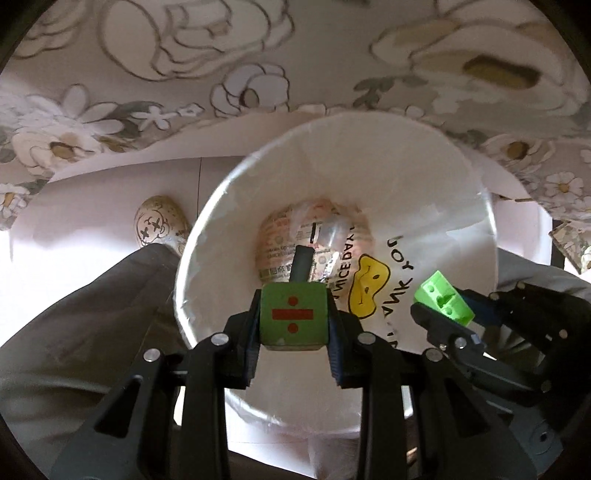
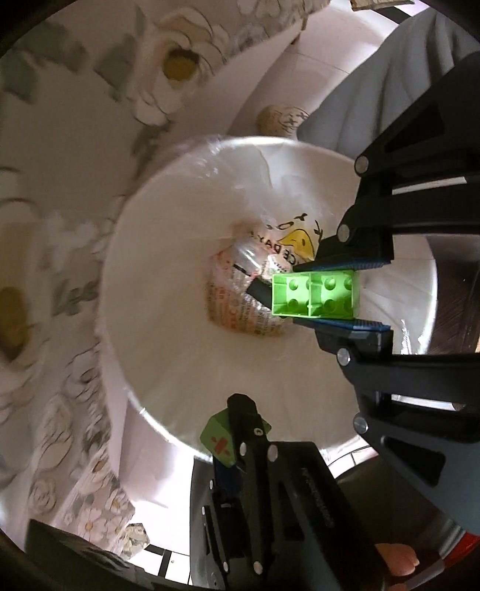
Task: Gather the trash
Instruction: 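Carry the green cube and lime brick with both tools over the trash bin, then open the left tool and right tool to drop both blocks into the bin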
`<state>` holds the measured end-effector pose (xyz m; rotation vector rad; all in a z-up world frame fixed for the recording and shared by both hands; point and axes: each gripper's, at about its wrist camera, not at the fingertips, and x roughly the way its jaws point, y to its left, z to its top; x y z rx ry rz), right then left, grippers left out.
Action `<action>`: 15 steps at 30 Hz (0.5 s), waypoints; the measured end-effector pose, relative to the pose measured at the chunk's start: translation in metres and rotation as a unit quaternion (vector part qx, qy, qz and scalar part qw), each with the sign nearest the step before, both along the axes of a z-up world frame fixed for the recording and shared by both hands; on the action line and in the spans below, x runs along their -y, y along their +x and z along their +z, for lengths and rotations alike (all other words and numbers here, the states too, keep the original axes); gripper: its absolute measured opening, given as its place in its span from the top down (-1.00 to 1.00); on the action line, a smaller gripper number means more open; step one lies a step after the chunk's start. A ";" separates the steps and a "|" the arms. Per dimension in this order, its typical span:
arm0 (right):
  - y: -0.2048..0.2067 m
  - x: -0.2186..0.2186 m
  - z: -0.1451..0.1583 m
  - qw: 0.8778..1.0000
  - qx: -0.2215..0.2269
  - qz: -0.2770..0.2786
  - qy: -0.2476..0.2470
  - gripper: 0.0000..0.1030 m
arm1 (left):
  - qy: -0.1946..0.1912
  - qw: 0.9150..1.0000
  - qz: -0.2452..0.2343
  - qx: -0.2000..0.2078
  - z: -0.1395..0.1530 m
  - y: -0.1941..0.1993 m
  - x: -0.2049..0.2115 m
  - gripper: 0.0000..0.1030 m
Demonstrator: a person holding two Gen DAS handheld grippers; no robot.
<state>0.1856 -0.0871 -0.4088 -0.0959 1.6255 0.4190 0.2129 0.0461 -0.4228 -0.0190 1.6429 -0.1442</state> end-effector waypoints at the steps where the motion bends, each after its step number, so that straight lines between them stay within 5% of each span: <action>1: 0.003 -0.002 -0.006 1.000 -0.008 -0.003 -0.001 0.55 | 0.003 1.000 -0.002 -0.002 -0.003 0.001 0.002 0.40; 15: 0.007 -0.003 -0.050 0.998 -0.052 -0.020 -0.010 0.55 | 0.018 0.998 -0.020 -0.048 -0.044 0.009 0.018 0.39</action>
